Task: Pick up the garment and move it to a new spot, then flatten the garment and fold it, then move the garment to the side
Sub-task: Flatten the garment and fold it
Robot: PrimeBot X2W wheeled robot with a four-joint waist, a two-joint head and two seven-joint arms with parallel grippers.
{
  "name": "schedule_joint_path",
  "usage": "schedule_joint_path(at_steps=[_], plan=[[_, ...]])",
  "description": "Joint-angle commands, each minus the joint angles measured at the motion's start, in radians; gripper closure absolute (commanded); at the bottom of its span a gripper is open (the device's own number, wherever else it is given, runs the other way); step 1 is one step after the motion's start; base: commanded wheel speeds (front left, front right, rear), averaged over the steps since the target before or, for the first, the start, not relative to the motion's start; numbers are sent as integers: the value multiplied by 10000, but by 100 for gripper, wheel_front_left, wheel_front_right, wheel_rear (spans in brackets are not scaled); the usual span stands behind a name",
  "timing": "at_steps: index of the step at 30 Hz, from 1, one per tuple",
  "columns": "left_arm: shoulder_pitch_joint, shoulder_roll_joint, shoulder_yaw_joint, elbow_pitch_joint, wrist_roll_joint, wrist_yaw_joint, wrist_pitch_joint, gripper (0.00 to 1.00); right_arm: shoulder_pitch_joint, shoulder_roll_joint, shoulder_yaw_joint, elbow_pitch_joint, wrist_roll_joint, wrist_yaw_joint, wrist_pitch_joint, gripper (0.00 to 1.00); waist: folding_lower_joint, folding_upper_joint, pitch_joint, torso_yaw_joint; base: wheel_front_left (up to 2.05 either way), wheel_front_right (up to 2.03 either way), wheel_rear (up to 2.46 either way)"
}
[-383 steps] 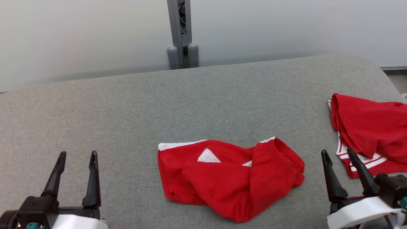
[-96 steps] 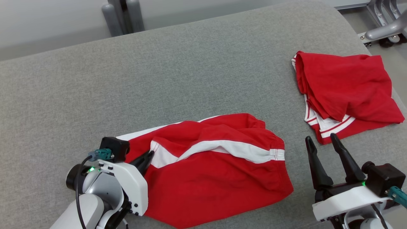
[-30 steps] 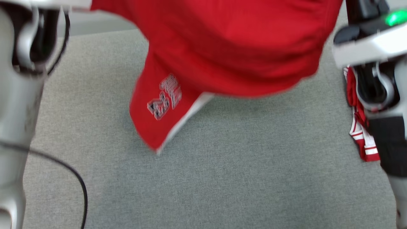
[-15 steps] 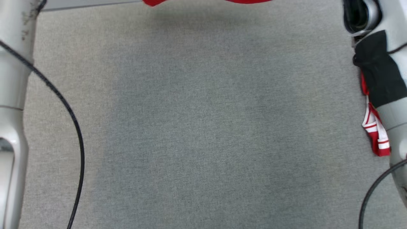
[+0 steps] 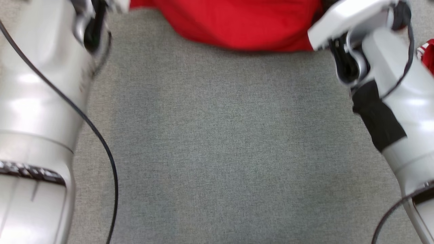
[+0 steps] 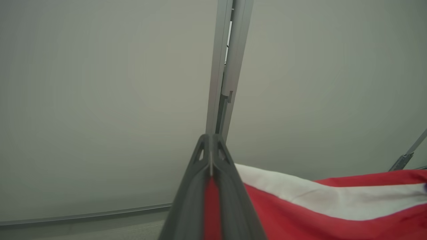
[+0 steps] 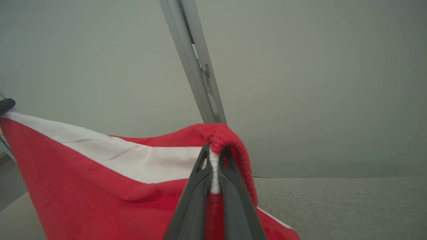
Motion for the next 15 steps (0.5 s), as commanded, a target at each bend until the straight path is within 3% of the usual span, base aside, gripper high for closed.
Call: schedule_joint_path(at_steps=[1,4,15], plan=[[386,-22,-68,-95,69,-40,-157,100,413,-264,104,-321,369,2,-60,100,0,0,-47,25,0,0,0],[1788,21,150,-872,-86,-78,-346,100,1753,-677,478,-1453,1125,5,-40,100,0,0,-171,6,0,0,0],[7829,700,1329,-7532,937,779,-351,100,5903,-1670,211,-5196,1596,5,-39,100,0,0,-870,-123,0,0,0]])
